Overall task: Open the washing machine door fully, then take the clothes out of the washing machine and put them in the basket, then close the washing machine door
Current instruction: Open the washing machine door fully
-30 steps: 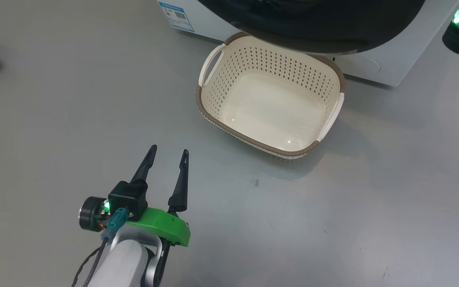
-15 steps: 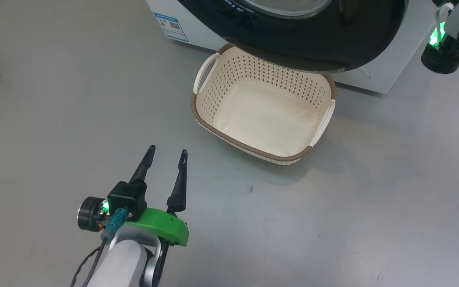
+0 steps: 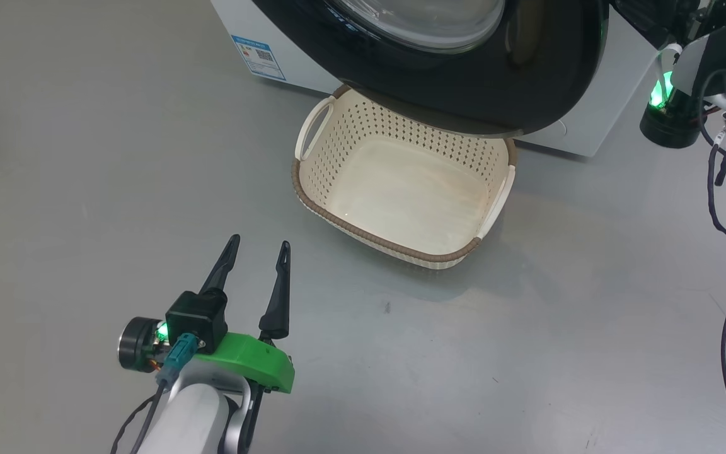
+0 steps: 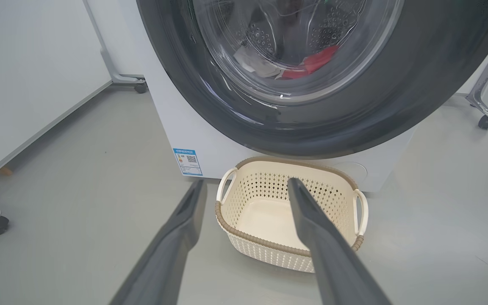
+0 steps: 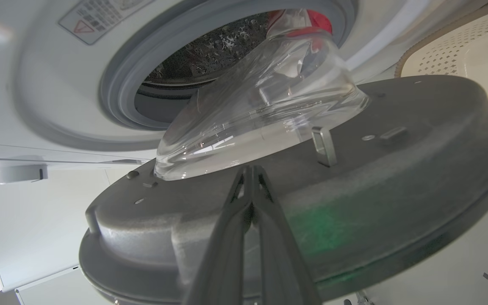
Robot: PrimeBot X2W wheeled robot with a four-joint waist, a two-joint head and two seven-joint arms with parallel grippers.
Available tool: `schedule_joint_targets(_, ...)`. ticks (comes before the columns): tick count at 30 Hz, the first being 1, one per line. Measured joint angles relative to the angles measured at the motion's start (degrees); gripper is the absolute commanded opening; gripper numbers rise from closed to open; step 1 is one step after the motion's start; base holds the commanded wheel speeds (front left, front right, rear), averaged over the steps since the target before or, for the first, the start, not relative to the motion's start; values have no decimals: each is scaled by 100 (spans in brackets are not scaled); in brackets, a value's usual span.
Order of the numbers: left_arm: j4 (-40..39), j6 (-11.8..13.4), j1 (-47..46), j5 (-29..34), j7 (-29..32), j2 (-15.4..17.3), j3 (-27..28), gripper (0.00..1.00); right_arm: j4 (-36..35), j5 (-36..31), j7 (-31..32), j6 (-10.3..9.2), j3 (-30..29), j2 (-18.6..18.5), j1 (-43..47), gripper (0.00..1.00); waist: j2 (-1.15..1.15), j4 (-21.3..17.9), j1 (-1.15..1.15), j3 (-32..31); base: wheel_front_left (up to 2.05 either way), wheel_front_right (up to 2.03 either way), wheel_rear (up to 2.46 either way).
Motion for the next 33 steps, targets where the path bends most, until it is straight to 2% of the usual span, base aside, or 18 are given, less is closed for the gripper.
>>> schedule_joint_targets(20, 24, 0, 12, 66, 0, 0, 33, 100, -48, 0, 397, 3, 202, 200, 394, 0, 0, -72, 0, -162, 0, 0, 0)
schedule_joint_targets(23, 53, 0, 27, 82, 0, 1, 38, 100, -63, 0, 519, 69, 260, 233, 492, 0, 0, -87, 0, -208, 0, 0, 0)
schedule_joint_targets(33, 112, 0, 141, 103, 0, 2, 35, 100, -129, 37, 724, 104, 354, 402, 810, 0, 0, -142, 0, -413, 0, 0, 0)
